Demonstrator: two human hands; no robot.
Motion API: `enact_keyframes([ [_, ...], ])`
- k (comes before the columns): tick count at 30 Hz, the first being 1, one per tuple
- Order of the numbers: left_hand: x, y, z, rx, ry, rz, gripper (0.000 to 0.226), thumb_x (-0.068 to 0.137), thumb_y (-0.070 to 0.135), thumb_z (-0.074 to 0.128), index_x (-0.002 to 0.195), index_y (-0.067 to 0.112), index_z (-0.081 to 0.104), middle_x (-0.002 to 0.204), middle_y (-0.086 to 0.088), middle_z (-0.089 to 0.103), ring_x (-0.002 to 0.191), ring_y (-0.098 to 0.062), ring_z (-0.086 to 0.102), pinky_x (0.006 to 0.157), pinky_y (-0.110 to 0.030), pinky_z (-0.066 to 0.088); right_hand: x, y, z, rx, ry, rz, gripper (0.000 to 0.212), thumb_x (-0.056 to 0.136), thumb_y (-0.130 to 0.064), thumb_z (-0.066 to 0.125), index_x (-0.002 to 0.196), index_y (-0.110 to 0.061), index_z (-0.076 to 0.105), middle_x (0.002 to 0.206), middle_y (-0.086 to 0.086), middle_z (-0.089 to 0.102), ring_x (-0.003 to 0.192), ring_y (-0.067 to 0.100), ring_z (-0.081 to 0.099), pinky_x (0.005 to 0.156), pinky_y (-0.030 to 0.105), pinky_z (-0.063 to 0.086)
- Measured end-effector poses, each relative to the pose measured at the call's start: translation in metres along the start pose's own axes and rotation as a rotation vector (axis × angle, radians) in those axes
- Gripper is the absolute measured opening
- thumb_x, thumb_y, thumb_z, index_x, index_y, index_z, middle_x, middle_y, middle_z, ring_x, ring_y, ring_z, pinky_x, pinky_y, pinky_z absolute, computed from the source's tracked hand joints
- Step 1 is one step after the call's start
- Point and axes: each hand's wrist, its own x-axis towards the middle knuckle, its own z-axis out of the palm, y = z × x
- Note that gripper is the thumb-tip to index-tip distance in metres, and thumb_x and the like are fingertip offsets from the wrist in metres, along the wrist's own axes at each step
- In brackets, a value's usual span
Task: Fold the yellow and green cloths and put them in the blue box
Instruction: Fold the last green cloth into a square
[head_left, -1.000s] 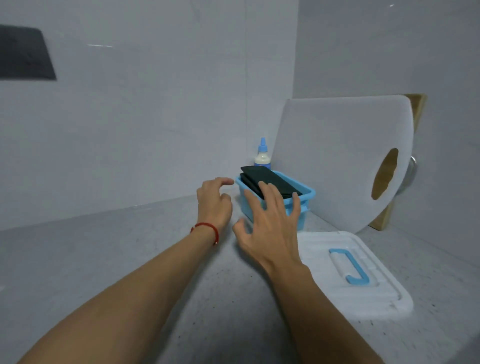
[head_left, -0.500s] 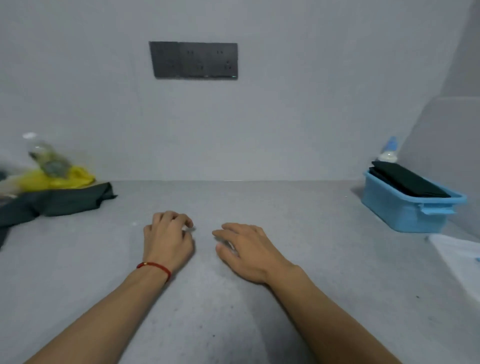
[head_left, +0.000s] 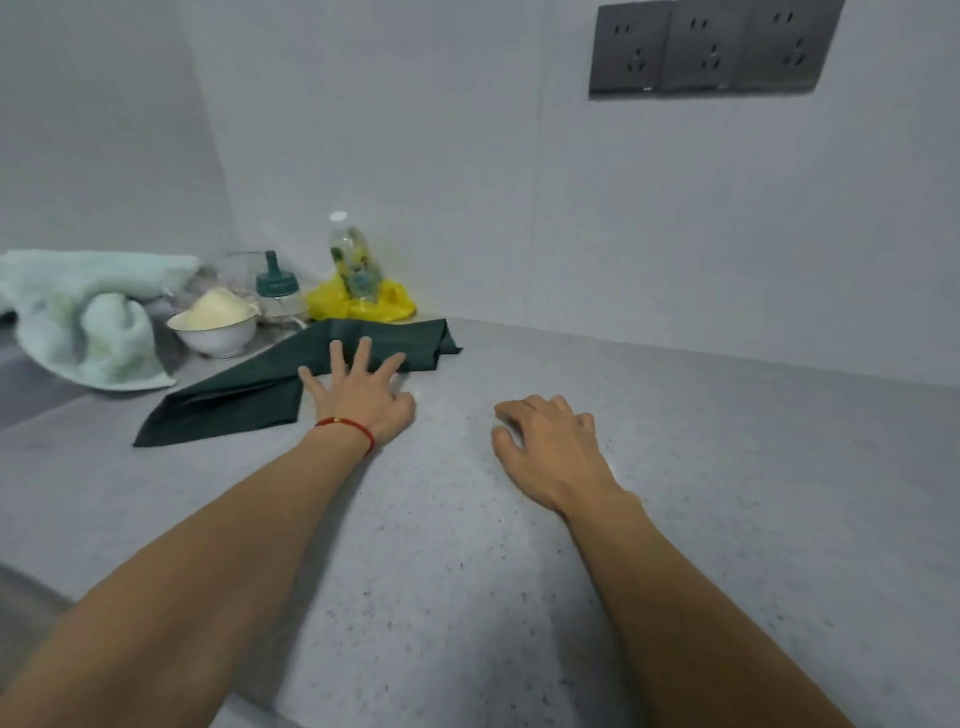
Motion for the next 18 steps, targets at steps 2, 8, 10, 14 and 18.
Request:
enact_keyframes([
  [2, 0.021, -0.001, 0.004, -0.052, -0.134, -0.023, 0.062, 0.096, 0.064, 0.025, 0.156, 0.052, 0.013, 0.17, 0.008, 0.002, 0.156, -0.032, -0.007, 0.113, -0.076, -0.007, 0.003, -0.002, 0.004, -0.02, -0.004, -0.016, 0.046, 0.104, -0.046, 0.034, 0.143, -0.03, 0.054, 0.14, -0.005, 0.056, 0.123, 0.021, 0.044, 0.101, 0.043, 0.031],
  [8, 0.007, 0.052, 0.014, -0.067, -0.091, 0.193, 0.06, 0.093, 0.059, 0.022, 0.15, 0.046, 0.038, 0.161, 0.007, 0.035, 0.148, -0.028, 0.028, 0.111, -0.077, -0.006, 0.006, -0.002, 0.001, 0.054, 0.147, 0.059, 0.046, 0.104, -0.03, 0.043, 0.149, -0.023, 0.047, 0.145, 0.002, 0.054, 0.129, 0.023, 0.048, 0.107, 0.046, 0.037],
  [10, -0.02, 0.077, 0.011, -0.104, -0.076, 0.239, 0.055, 0.095, 0.057, 0.027, 0.148, 0.048, 0.042, 0.157, 0.007, 0.04, 0.143, -0.027, 0.033, 0.112, -0.076, 0.003, 0.002, 0.005, -0.003, 0.199, 0.266, 0.174, 0.05, 0.099, -0.015, 0.049, 0.149, -0.019, 0.046, 0.148, 0.004, 0.052, 0.131, 0.022, 0.049, 0.111, 0.04, 0.037],
  [14, -0.093, 0.133, 0.001, -0.181, -0.015, 0.405, 0.044, 0.097, 0.043, 0.034, 0.137, 0.04, 0.053, 0.141, 0.006, 0.055, 0.127, -0.025, 0.044, 0.11, -0.065, 0.024, -0.016, 0.025, -0.025, 0.37, 0.134, 0.214, 0.057, 0.09, -0.007, 0.06, 0.144, -0.023, 0.053, 0.146, -0.003, 0.055, 0.133, 0.018, 0.051, 0.121, 0.038, 0.03],
  [18, -0.151, 0.172, -0.009, -0.454, 0.086, 0.589, 0.023, 0.09, 0.008, 0.046, 0.111, 0.016, 0.051, 0.103, -0.008, 0.065, 0.094, -0.028, 0.055, 0.08, -0.043, 0.046, -0.064, 0.065, -0.055, 0.109, 0.017, 0.118, 0.022, 0.097, -0.034, 0.061, 0.117, -0.03, 0.071, 0.115, -0.006, 0.071, 0.106, 0.019, 0.065, 0.09, 0.039, 0.052],
])
